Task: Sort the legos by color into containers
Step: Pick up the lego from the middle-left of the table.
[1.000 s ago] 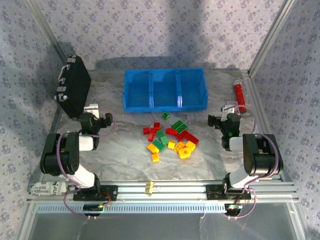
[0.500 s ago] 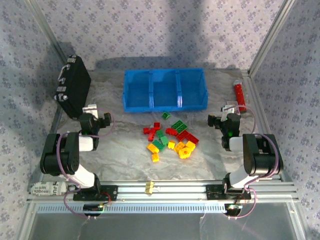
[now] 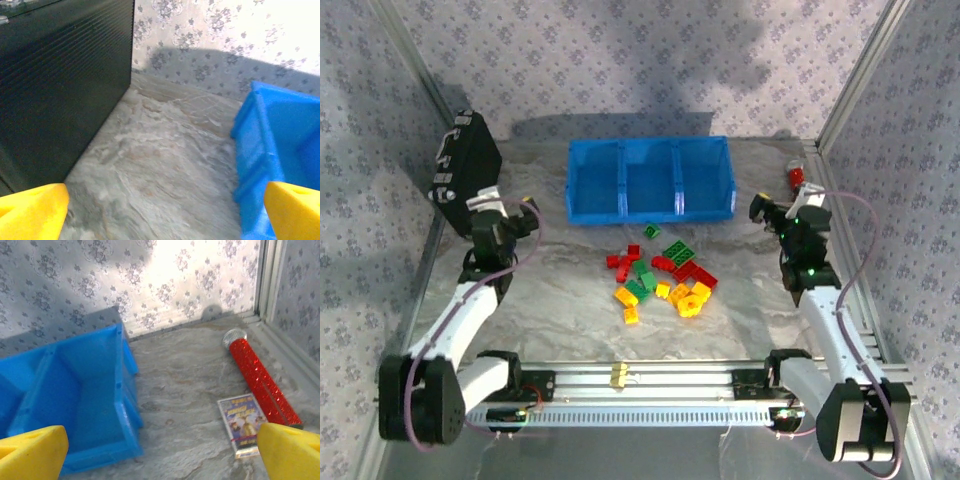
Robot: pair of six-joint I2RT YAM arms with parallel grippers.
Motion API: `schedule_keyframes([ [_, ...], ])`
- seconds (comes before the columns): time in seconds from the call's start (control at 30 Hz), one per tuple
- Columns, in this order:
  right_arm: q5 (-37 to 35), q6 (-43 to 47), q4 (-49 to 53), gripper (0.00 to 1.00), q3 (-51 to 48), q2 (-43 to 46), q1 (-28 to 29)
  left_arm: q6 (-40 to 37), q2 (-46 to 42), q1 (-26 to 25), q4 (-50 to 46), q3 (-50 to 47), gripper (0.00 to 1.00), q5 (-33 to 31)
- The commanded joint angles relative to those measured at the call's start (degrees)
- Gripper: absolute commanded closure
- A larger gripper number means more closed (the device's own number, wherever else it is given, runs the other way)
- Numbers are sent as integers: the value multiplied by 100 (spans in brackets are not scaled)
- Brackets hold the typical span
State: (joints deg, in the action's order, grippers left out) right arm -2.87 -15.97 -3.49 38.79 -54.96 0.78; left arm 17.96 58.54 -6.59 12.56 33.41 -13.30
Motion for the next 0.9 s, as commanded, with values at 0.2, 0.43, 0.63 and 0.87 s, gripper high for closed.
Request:
schedule_keyframes([
  [0.2, -211, -822, 2833, 1, 446, 108, 1211, 953, -106, -2457, -3718, 1185, 0, -226],
  [0.43, -86, -882, 3259, 1, 417, 344, 1346, 1634, 376, -3944, -4592, 1501, 1, -244],
  [0.63, 128, -873, 3414, 1, 349, 349, 1408, 2079, 1020, -4895, -4889, 1693, 14, 31],
  [0.87, 173, -877, 3496, 1, 289, 365, 1443, 3009, 1464, -5384, -5179, 1669, 18, 346],
])
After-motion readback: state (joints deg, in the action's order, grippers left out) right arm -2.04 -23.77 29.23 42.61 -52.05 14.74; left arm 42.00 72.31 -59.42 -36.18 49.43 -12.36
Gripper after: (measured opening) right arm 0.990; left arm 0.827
